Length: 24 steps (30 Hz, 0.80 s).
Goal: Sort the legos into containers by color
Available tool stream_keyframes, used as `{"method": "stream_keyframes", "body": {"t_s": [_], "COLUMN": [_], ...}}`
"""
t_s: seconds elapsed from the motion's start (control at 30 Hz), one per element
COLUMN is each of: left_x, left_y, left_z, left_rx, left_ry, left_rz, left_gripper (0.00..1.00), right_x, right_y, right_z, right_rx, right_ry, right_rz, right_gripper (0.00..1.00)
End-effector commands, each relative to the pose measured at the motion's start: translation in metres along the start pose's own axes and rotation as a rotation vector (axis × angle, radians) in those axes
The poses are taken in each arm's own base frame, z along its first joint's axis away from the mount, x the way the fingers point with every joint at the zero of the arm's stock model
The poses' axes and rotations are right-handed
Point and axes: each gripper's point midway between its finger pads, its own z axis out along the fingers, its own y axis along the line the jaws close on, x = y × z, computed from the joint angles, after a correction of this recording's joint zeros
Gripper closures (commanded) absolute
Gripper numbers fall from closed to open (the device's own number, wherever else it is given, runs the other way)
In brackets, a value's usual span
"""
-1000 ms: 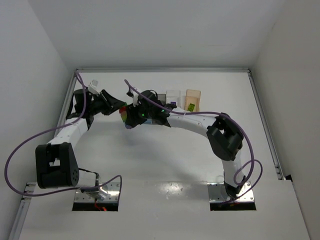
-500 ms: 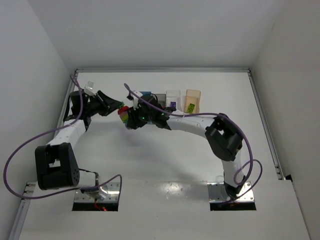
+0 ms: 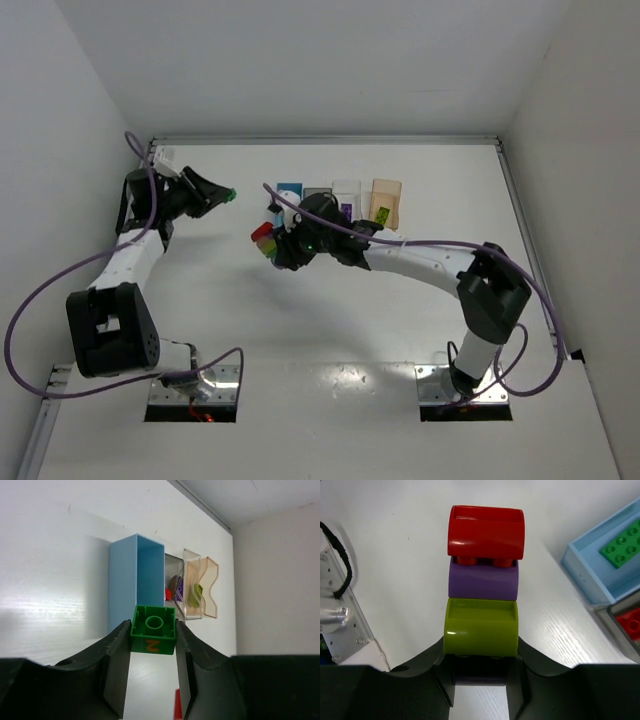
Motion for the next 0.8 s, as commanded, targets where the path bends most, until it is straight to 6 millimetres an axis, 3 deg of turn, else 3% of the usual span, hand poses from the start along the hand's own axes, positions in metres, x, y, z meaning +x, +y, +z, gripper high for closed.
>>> {"method": "stream_keyframes", "body": {"t_s": [0.0,0.13,0.17,0.2,0.27,0.3,0.33,0.37,0.6,0.77], "left_x": [-0.013,-0.006,-0.014,-0.005,0.005,0.009,0.019,0.028,0.064,0.069], "left_y": [-0.025,-0.032,-0.046,-0.053,-0.047,-0.063,-0.054,-0.061,-0.042,-0.026], "left_z": [0.010,0.038,0.045,0.054,0.071,0.080,0.090,0.097,0.131,0.143], "left_rx": [0.005,-0.025,-0.017,-0.008,-0.052,-0.032,-0.062,-0.056,-0.137,-0.205], "left_ry": [0.011,0.085,0.079,0.110,0.159,0.172,0.208,0.224,0.309,0.322], "left_rz": [0.234,0.365,0.409,0.469,0.501,0.544,0.535,0.561,0.601,0.619], "left_gripper": [1.00,1.00,1.00,1.00,1.00,0.99,0.95,0.94,0.86,0.76], "right_x": [-0.027,-0.044,-0.045,-0.048,-0.056,-0.057,-0.052,-0.042,-0.021,-0.020], "right_y": [-0.012,-0.067,-0.082,-0.105,-0.122,-0.136,-0.143,-0.153,-0.179,-0.170], "right_z": [-0.030,-0.069,-0.080,-0.095,-0.118,-0.129,-0.135,-0.145,-0.175,-0.176], "right_rx": [0.065,0.277,0.337,0.390,0.443,0.476,0.500,0.525,0.541,0.433], "right_ry": [-0.065,-0.095,-0.095,-0.103,-0.131,-0.138,-0.126,-0.111,-0.111,-0.126], "right_rz": [-0.097,-0.121,-0.106,-0.088,-0.063,-0.043,-0.030,-0.020,0.074,0.101], "right_gripper": [1.00,1.00,1.00,1.00,1.00,1.00,1.00,1.00,1.00,0.99]}}
